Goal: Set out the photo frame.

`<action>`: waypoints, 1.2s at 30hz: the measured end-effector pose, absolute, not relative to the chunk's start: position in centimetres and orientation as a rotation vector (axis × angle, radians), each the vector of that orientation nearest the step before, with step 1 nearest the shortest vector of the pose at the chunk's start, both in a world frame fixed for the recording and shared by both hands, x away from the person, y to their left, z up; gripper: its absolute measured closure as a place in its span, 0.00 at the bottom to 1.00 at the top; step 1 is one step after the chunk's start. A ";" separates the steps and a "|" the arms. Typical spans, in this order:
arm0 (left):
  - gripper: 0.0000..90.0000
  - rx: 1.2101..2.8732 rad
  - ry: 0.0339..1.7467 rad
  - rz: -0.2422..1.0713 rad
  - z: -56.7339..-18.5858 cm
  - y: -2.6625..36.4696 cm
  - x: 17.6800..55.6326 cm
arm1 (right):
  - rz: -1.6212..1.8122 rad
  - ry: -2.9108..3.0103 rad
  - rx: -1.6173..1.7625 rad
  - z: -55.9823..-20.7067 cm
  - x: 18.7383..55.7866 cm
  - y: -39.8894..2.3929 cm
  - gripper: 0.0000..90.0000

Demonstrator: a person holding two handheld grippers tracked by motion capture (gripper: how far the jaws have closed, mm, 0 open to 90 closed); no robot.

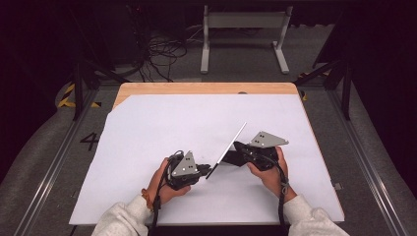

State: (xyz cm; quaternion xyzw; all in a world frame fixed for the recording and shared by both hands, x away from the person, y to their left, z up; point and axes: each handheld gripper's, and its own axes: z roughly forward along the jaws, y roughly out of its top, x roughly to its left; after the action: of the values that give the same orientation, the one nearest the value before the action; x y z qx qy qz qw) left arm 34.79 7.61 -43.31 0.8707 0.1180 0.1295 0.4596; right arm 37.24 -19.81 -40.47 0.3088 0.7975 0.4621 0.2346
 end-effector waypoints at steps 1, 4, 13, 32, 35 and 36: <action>0.93 2.144 0.290 0.319 -43.3 7.6 34.8 | 1.268 2.189 0.847 -40.5 37.2 -19.8 1.00; 0.93 2.145 0.288 0.316 -43.3 7.5 34.7 | 1.270 2.196 0.842 -40.5 37.3 -19.8 1.00; 0.97 2.147 0.284 0.321 -43.3 7.1 34.4 | 1.274 2.204 0.836 -40.5 37.4 -19.7 1.00; 0.98 2.144 0.269 0.307 -43.3 6.4 34.2 | 1.252 2.206 0.818 -40.3 37.8 -18.6 1.00; 0.97 2.147 0.267 0.305 -43.3 6.3 34.2 | 1.262 2.206 0.819 -40.4 37.9 -18.5 1.00; 0.97 2.147 0.267 0.305 -43.3 6.3 34.2 | 1.270 2.209 0.818 -40.4 37.9 -18.5 1.00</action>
State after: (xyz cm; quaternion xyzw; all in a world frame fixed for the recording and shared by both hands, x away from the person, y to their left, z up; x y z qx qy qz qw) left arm 34.17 6.33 -43.31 0.8723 0.1085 0.1240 0.4603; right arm 37.93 -18.50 -40.39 0.2975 0.8032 0.4617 0.2307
